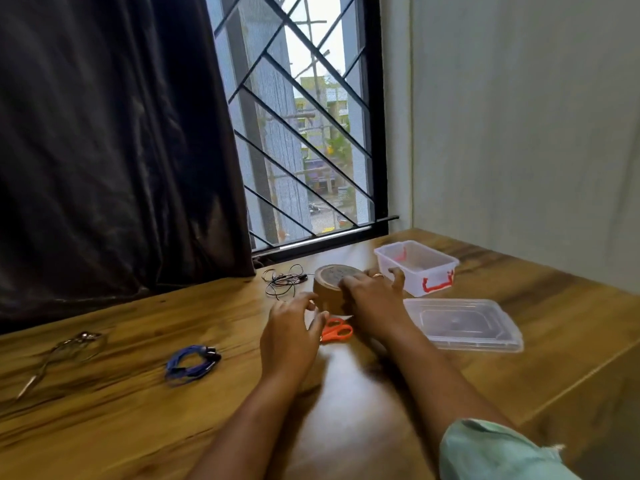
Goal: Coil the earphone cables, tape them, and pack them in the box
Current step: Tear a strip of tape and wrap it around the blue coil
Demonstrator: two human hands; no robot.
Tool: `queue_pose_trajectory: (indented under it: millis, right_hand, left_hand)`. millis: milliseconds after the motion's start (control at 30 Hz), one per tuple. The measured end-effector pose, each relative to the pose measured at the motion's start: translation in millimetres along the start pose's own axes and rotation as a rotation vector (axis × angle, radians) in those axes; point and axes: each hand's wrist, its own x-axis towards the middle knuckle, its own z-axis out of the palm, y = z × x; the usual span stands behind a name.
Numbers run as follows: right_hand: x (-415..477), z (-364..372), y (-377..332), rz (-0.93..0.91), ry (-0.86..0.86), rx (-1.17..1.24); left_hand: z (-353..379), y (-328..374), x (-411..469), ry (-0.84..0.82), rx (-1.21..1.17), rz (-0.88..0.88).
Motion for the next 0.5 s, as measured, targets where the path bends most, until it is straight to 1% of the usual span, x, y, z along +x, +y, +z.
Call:
queue_pose_trajectory:
  millis: [133,333,500]
  right_hand:
    - [1.8,-2.1,-14.9,-0.074,0.031,0.115]
    - [0.5,-0.8,-19.3,-0.105,0.024,0.227]
    - [-1.9,1.4,-20.8,-0.12,0.031,0.199]
  left_hand:
    - [2.5,-24.7,14.2,-0.001,-0.031,-0.103]
    - [0.1,-26.6,15.3,0.077,-0.081,-0.074]
    - [0.8,-36.0,18.0,0.048,-0.128,-0.113]
